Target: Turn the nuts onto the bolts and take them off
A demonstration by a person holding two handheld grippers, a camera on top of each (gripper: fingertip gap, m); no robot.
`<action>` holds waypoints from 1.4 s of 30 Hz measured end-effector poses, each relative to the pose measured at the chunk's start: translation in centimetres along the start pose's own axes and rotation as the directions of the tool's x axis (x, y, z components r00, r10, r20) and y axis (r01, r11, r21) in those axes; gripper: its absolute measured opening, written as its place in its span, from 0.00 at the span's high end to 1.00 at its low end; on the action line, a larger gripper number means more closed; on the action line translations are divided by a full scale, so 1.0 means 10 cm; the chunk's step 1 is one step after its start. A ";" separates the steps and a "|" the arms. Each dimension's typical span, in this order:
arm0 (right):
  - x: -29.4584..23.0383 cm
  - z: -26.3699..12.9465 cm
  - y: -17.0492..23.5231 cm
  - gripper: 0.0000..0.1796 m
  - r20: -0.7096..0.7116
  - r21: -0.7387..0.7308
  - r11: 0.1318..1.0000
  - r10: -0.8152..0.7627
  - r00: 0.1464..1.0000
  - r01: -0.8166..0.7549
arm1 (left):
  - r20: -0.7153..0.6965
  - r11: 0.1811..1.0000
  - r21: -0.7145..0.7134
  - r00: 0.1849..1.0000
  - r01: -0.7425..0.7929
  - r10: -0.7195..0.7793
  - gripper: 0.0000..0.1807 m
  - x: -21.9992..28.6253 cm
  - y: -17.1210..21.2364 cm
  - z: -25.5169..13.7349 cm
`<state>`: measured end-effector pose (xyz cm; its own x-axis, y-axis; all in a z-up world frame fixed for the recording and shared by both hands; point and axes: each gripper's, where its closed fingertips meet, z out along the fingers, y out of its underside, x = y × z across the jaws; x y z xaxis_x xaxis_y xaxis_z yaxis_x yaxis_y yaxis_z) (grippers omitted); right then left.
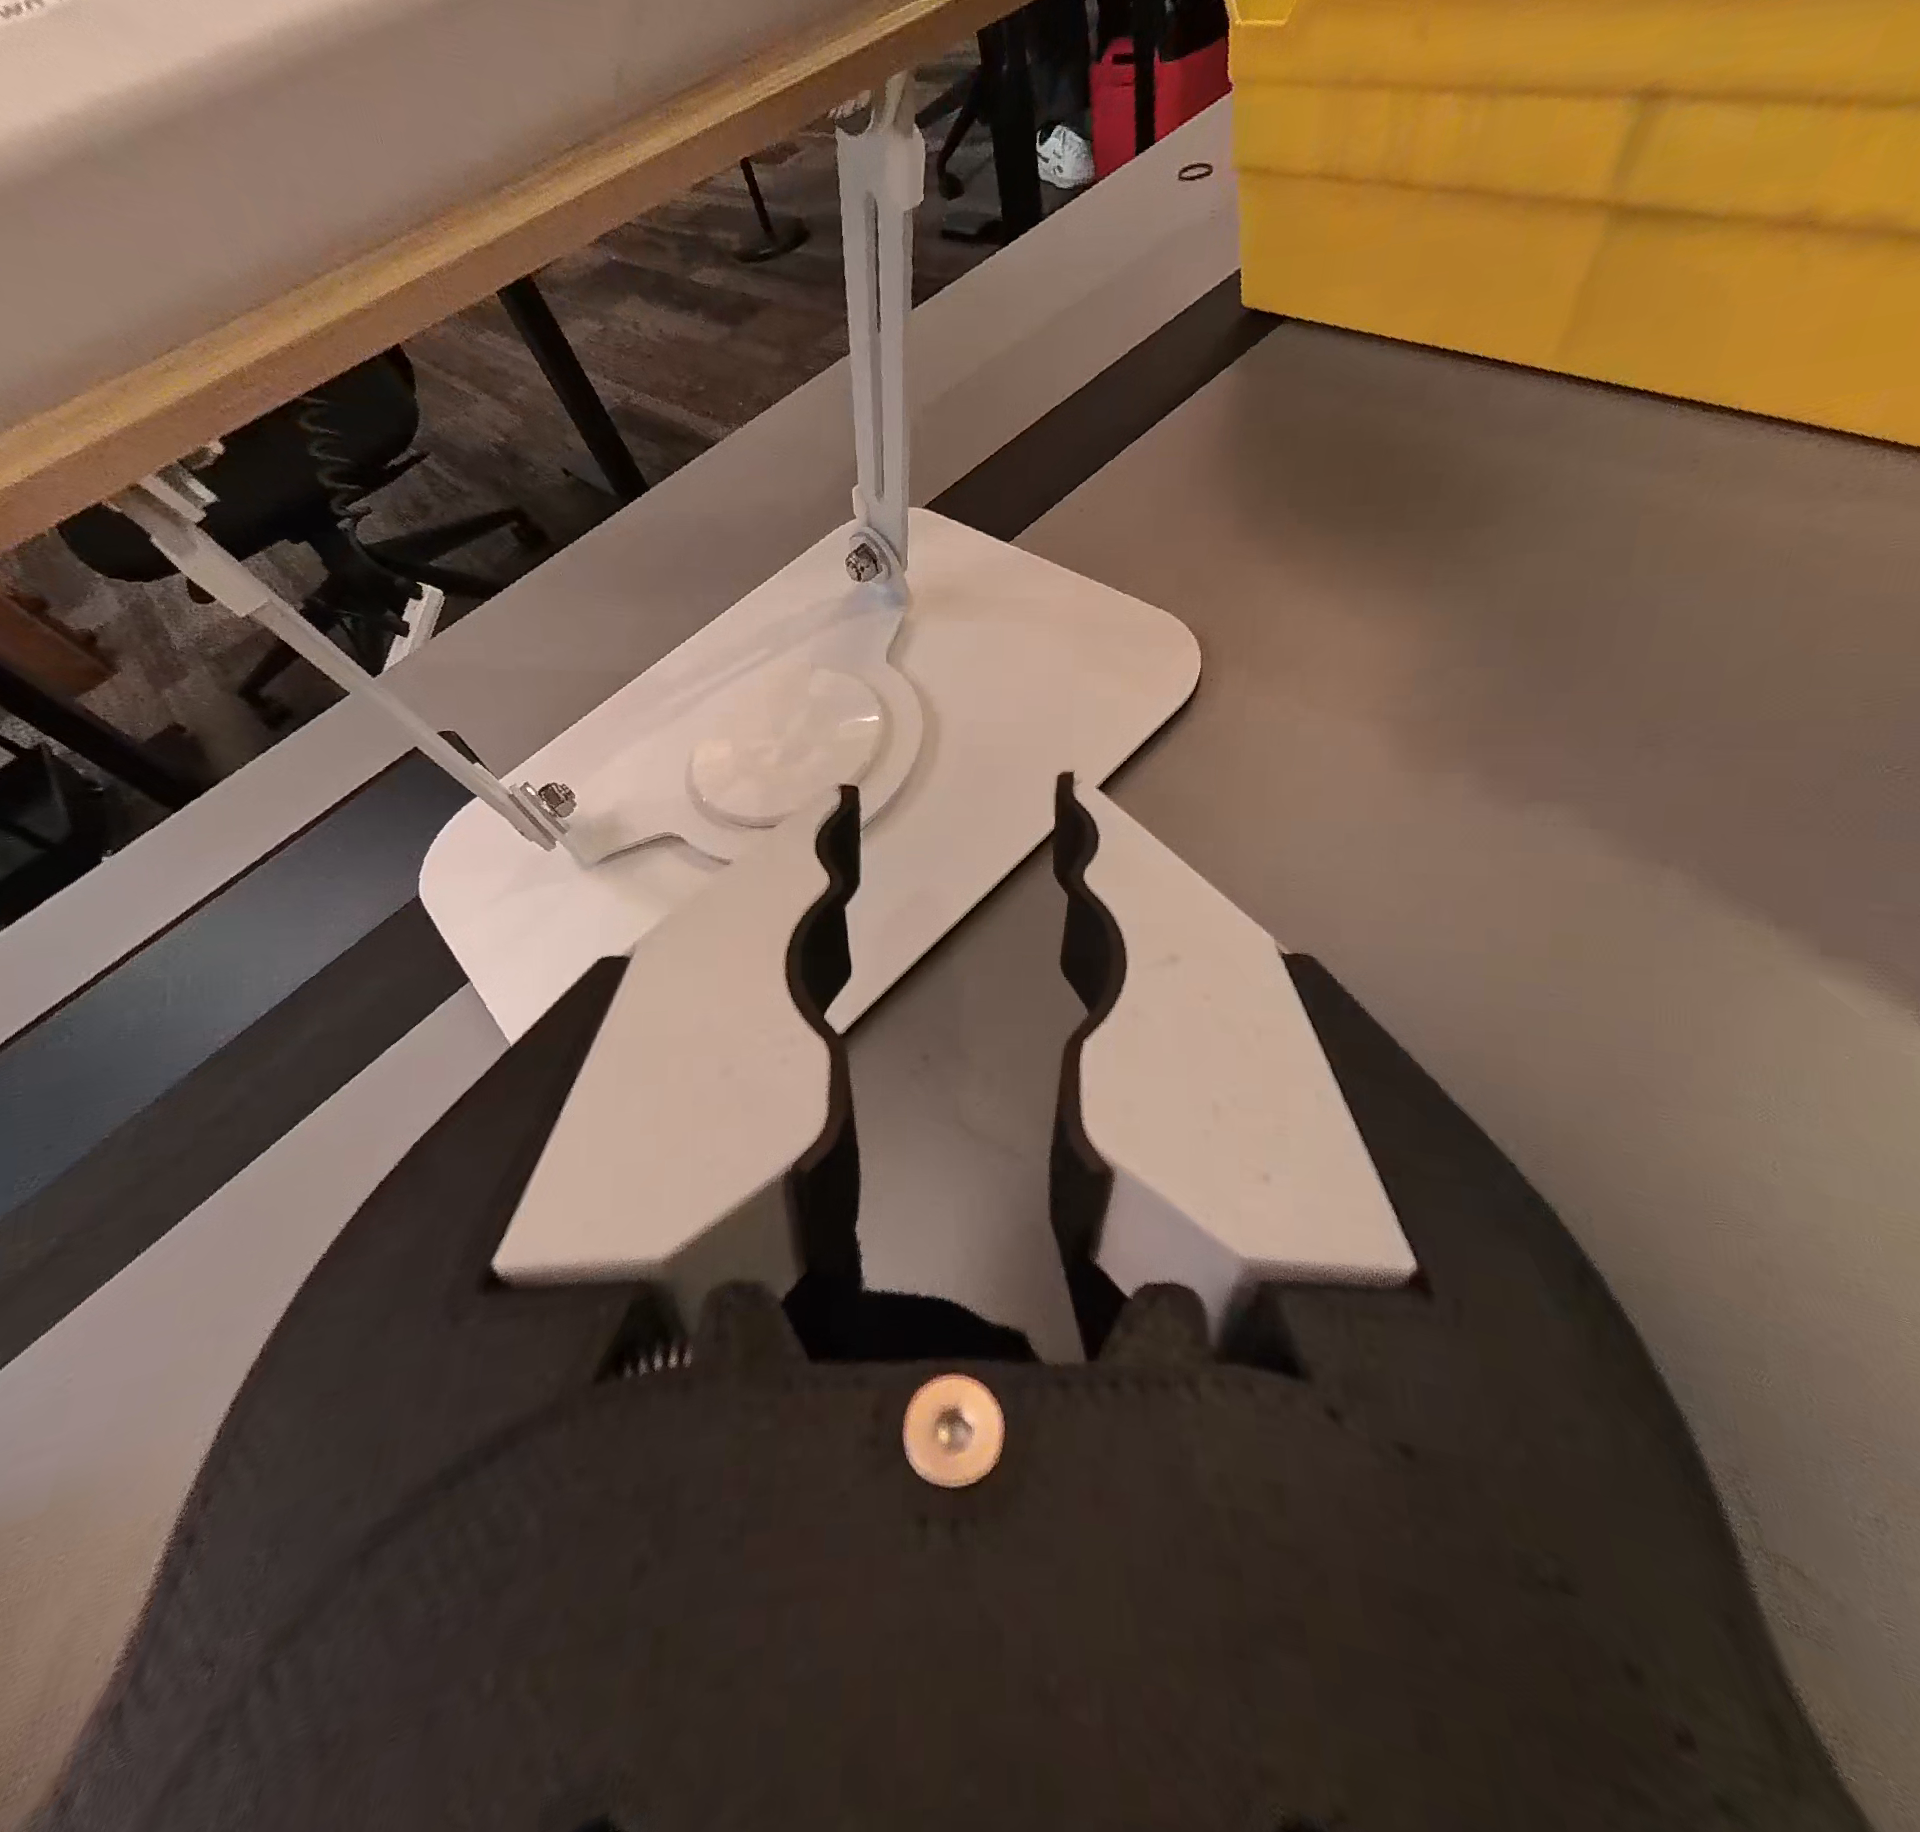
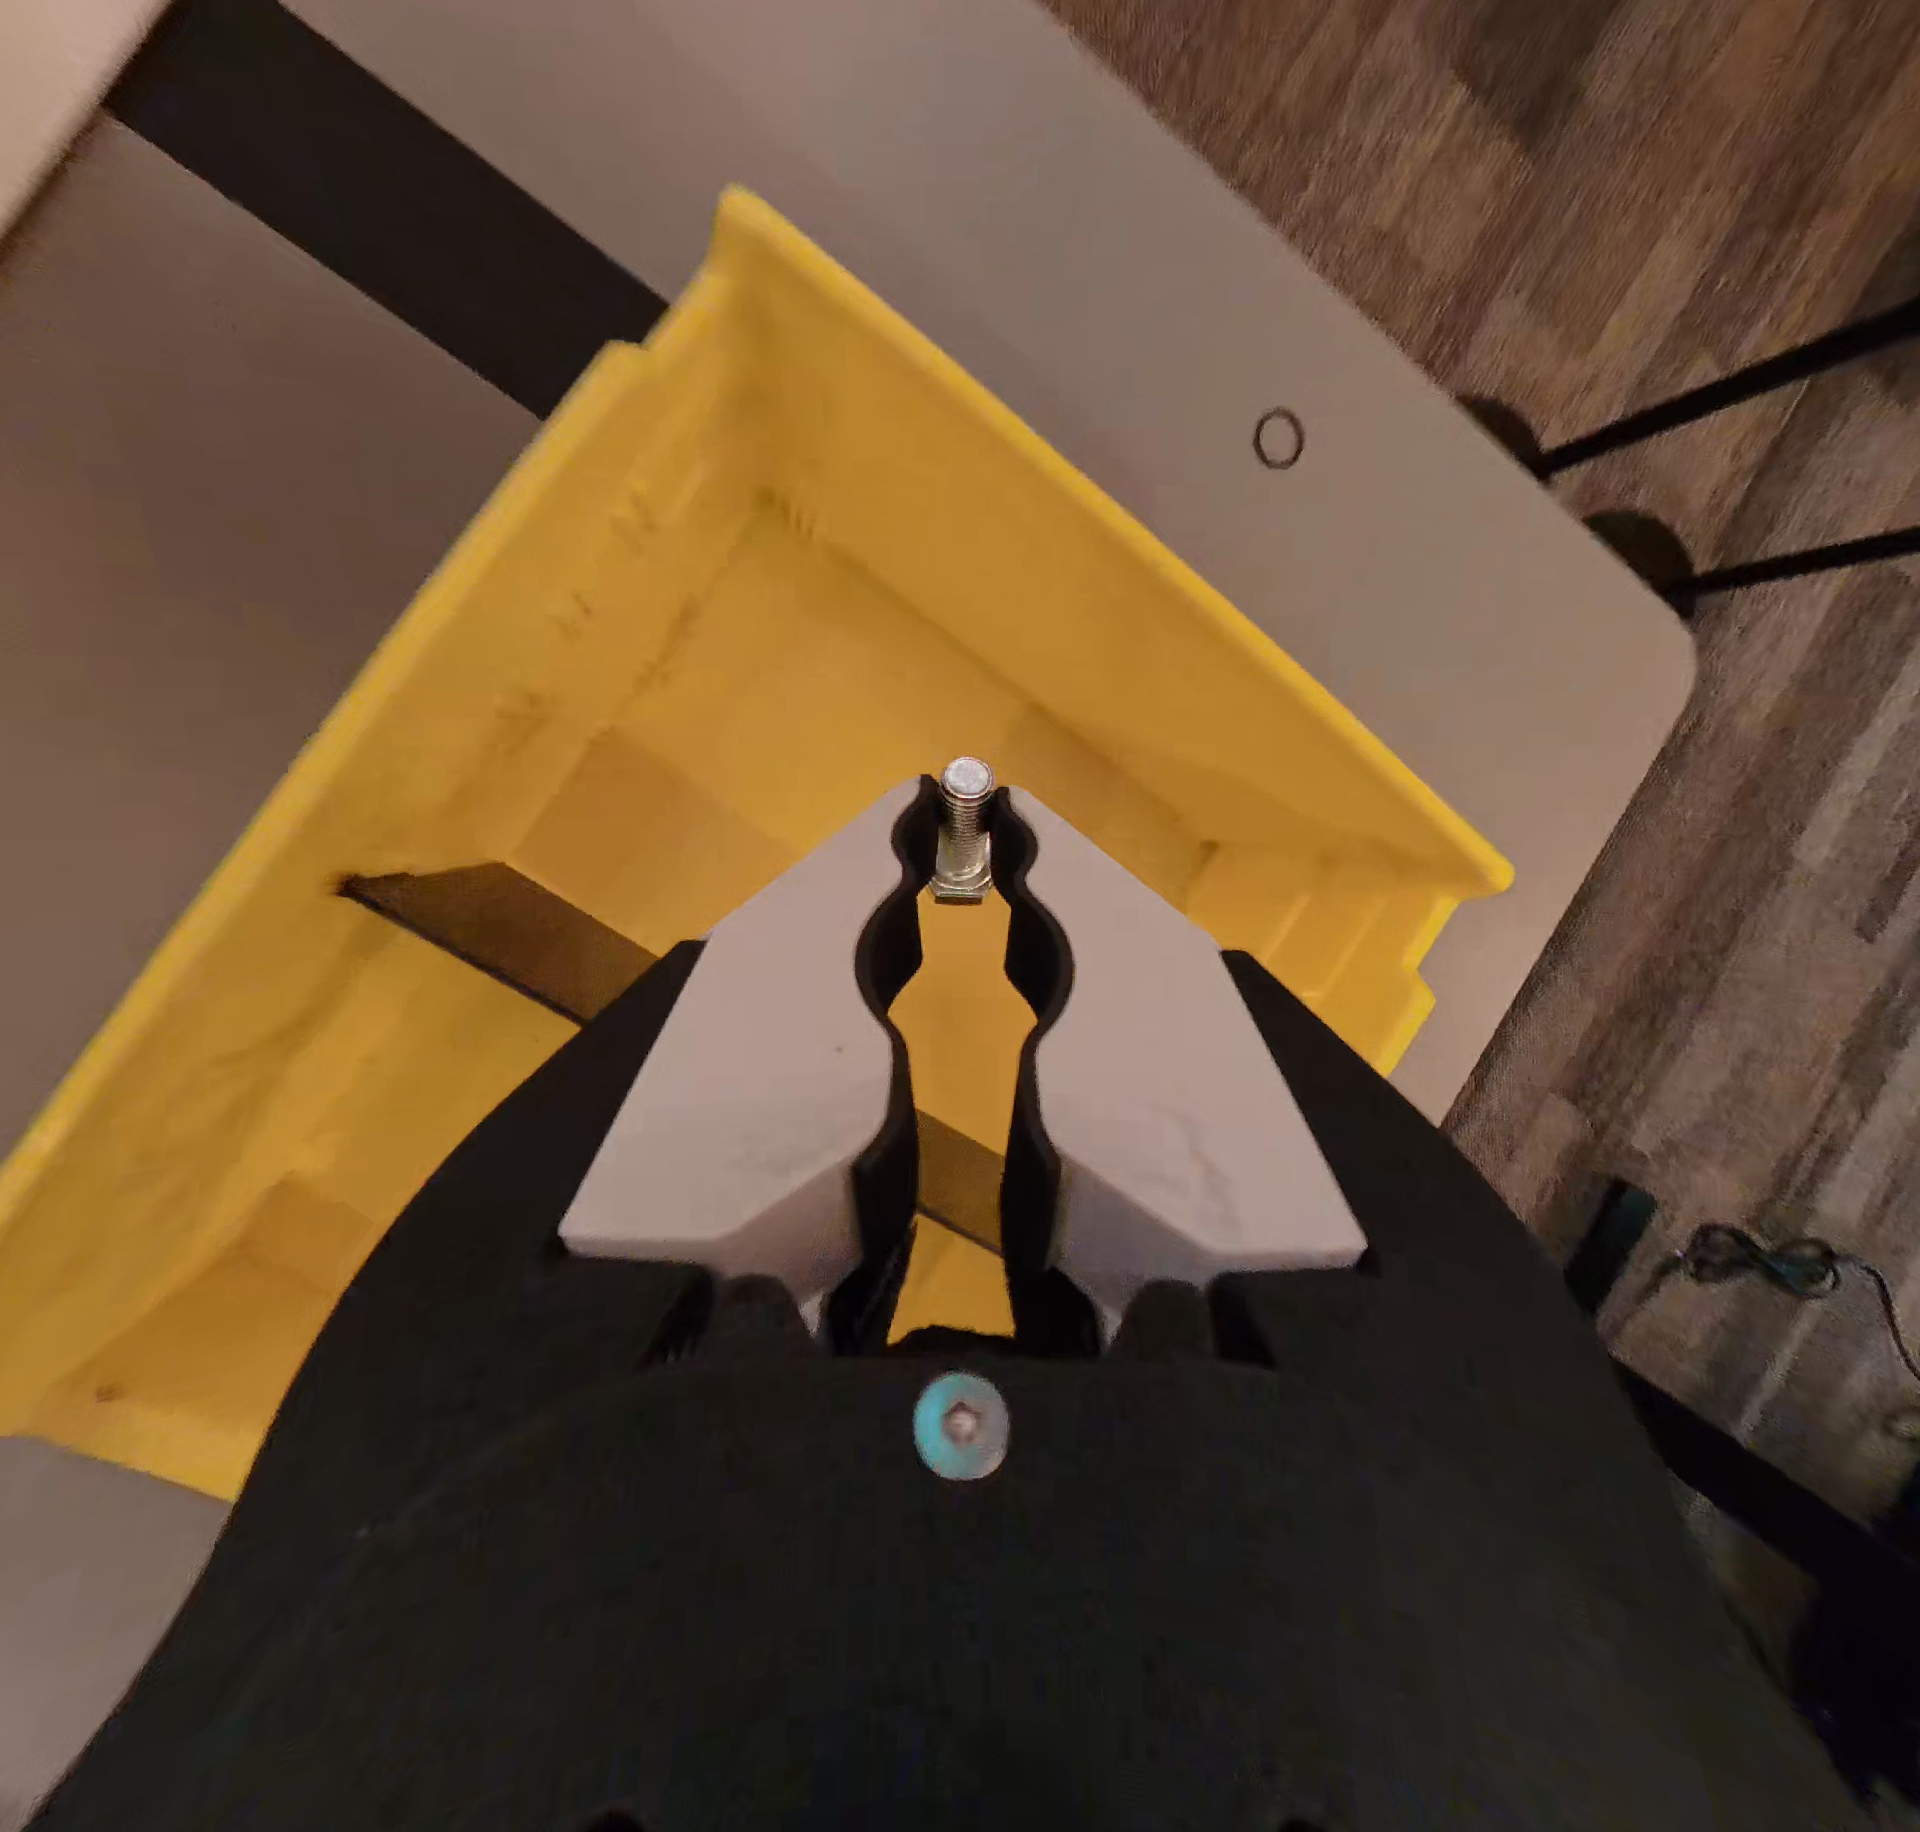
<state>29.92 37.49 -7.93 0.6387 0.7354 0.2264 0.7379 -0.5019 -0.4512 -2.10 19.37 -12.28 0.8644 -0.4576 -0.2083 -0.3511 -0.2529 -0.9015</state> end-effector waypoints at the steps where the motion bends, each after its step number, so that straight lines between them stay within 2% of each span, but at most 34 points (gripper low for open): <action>1: 0.01 0.08 0.06 0.96 0.010 -0.040 0.999 -0.005 1.000 0.006 | -0.002 1.000 -0.002 1.000 -0.001 0.001 0.80 0.00 0.01 0.01; 5: -0.08 0.34 0.34 0.96 0.109 -0.218 0.976 0.003 0.994 0.021 | -0.004 1.000 -0.005 1.000 -0.004 0.004 0.80 0.01 0.02 0.02; 10: -0.27 0.56 0.53 0.96 0.201 -0.343 0.937 0.003 0.980 0.067 | -0.009 1.000 -0.007 1.000 -0.008 0.008 0.80 0.03 0.03 0.03; 14: -0.34 0.72 0.63 0.96 0.213 -0.391 0.914 -0.020 0.977 0.104 | -0.015 1.000 -0.007 1.000 -0.012 0.012 0.80 0.05 0.04 0.04; 17: -0.31 0.71 0.57 0.87 0.177 -0.364 0.928 -0.017 0.984 0.081 | -0.017 1.000 -0.003 1.000 -0.010 0.010 0.79 0.04 0.03 0.04; 21: -0.25 0.37 0.29 0.86 0.088 -0.235 0.970 -0.048 0.995 0.067 | -0.020 1.000 -0.002 1.000 -0.006 0.006 0.79 0.05 0.03 0.04; 26: -0.47 -0.44 -0.33 0.93 0.019 0.137 0.990 -0.048 0.999 0.045 | -0.026 1.000 0.004 1.000 -0.012 0.012 0.79 0.08 0.02 0.04; 31: -0.90 -1.10 -0.71 0.98 -0.044 0.450 0.886 -0.103 0.994 0.112 | -0.025 1.000 0.006 0.999 -0.028 0.028 0.79 0.10 0.02 0.04; 34: -1.08 -1.21 -0.75 0.99 -0.051 0.544 0.830 -0.116 0.992 0.126 | -0.020 0.999 0.007 0.999 -0.032 0.032 0.79 0.09 0.02 0.04; 37: -1.25 -1.27 -0.80 0.99 -0.001 0.605 0.785 -0.169 0.986 0.135 | -0.013 0.999 0.031 0.999 -0.034 0.034 0.79 0.07 -0.04 0.01; 42: -1.42 -1.48 -0.89 0.99 0.034 0.683 0.719 -0.209 0.977 0.130 | 0.058 0.983 0.163 0.995 -0.088 0.080 0.80 -0.15 -0.47 -0.30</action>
<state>17.49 24.82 5.62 0.4622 0.8394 0.2860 0.4646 0.0455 -0.8844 -2.88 18.68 -6.57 0.8530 -0.4261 -0.3012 -0.3627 -0.0691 -0.9294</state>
